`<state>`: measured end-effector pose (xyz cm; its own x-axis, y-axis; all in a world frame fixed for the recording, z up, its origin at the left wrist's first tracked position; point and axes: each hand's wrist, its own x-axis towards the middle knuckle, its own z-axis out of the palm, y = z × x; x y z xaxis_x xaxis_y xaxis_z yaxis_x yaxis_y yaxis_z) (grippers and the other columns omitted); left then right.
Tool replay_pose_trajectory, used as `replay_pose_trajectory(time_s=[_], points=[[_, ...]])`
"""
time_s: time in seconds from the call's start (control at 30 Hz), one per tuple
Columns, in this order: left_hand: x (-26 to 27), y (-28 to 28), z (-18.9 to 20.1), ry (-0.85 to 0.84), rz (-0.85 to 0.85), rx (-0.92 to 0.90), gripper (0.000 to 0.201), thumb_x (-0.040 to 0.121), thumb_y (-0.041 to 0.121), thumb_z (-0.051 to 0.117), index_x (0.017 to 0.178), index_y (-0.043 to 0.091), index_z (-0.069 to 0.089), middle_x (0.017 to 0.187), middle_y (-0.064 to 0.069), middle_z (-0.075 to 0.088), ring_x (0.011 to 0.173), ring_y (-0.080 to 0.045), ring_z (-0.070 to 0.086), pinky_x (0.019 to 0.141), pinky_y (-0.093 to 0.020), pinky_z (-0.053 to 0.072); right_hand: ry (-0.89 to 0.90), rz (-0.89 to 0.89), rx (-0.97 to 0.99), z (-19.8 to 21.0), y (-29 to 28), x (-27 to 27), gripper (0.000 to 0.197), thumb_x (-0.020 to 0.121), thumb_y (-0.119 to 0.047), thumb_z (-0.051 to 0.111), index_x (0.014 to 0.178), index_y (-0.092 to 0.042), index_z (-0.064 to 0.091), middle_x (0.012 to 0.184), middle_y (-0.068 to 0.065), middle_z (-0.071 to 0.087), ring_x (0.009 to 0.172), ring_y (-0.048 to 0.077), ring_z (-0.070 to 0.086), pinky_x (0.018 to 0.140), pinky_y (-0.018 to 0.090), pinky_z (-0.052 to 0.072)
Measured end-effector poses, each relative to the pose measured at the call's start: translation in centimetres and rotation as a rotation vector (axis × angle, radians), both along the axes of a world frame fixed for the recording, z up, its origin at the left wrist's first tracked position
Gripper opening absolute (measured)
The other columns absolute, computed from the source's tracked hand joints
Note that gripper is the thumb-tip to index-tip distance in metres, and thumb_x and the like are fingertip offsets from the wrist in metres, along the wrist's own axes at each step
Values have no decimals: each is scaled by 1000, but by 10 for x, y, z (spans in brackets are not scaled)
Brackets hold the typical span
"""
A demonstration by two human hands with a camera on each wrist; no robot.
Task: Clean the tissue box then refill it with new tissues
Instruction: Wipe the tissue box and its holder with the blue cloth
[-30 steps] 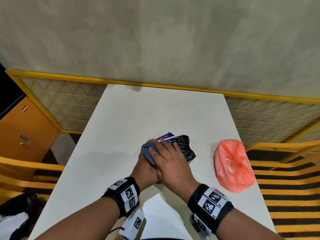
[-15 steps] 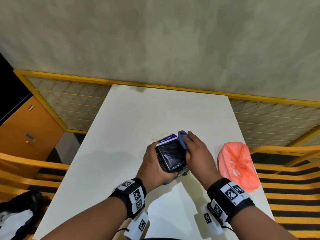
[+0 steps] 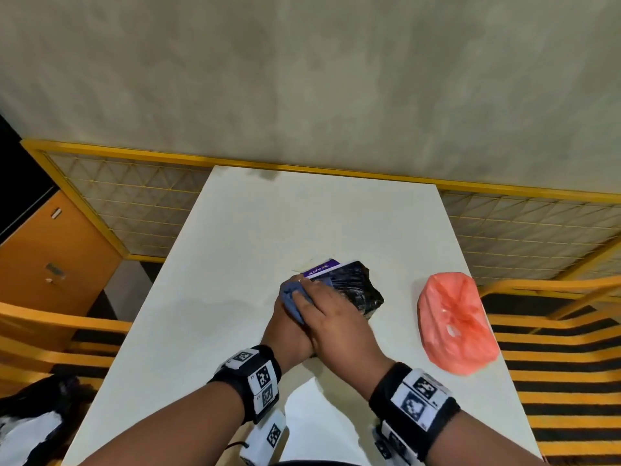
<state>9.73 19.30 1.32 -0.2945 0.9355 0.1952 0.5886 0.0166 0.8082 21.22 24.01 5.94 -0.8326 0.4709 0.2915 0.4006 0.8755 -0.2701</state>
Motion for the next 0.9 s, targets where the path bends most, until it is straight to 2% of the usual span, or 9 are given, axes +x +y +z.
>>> replay_pose_trajectory(time_s=[0.07, 0.1, 0.17, 0.27, 0.53, 0.63, 0.7, 0.77, 0.9], points=[[3, 1, 5, -72, 48, 87, 38, 94, -13, 52, 97, 24, 59, 89, 5, 62, 85, -1, 63, 82, -18, 49, -29, 7, 3, -10, 9, 5, 46, 81, -9, 57, 127, -4, 60, 132, 18, 58, 119, 32, 56, 100, 42, 46], [5, 0, 10, -123, 64, 86, 45, 86, -11, 63, 101, 31, 58, 95, 9, 64, 92, -4, 63, 84, -19, 50, -29, -19, -8, -9, 15, 8, 49, 77, -9, 61, 125, -4, 61, 131, 18, 60, 118, 31, 58, 99, 42, 48], [10, -1, 12, -170, 81, 40, 72, 62, 16, 84, 122, 29, 46, 115, 7, 57, 108, -8, 60, 91, -24, 52, -4, -105, -25, -4, 29, 14, 48, 75, -11, 52, 122, -5, 65, 128, 17, 62, 114, 31, 61, 96, 39, 51], [11, -2, 16, -206, 124, -57, 111, 44, 46, 87, 137, 19, 33, 126, 3, 48, 116, -12, 55, 94, -25, 49, 18, -205, -104, -3, 50, 28, 56, 78, -14, 35, 126, -8, 63, 133, 16, 59, 117, 33, 58, 99, 39, 49], [8, -2, 8, -167, 120, -64, 116, 44, 56, 82, 142, 20, 29, 129, 5, 43, 121, -11, 49, 97, -14, 39, 127, -303, -202, -14, 68, 40, 61, 76, -4, 41, 134, -10, 57, 142, 16, 52, 124, 36, 52, 104, 44, 45], [7, -1, 5, -167, 110, -46, 114, 45, 53, 85, 140, 25, 28, 128, 7, 42, 120, -8, 49, 93, -2, 33, 203, -315, -244, -10, 70, 41, 58, 76, -5, 41, 131, -7, 59, 138, 16, 55, 124, 32, 53, 107, 36, 41], [6, -1, 5, -163, 106, -43, 113, 46, 50, 87, 140, 28, 27, 128, 9, 41, 120, -7, 47, 92, 0, 31, 268, -330, -300, -7, 73, 43, 56, 76, -3, 40, 128, -6, 62, 133, 15, 59, 121, 27, 55, 105, 23, 36], [6, -2, 4, -148, 109, -50, 113, 47, 50, 87, 140, 28, 26, 128, 10, 39, 120, -7, 46, 92, 1, 31, 335, -355, -384, -7, 75, 45, 52, 77, -3, 39, 121, -9, 65, 121, 9, 64, 111, 18, 56, 94, 12, 37], [5, -2, 4, -140, 109, -58, 115, 48, 47, 91, 141, 28, 26, 129, 9, 40, 122, -8, 46, 95, -4, 33, 456, -516, -797, -5, 83, 51, 36, 90, -3, 39, 105, -19, 67, 81, 7, 65, 70, 24, 59, 64, 29, 48]])
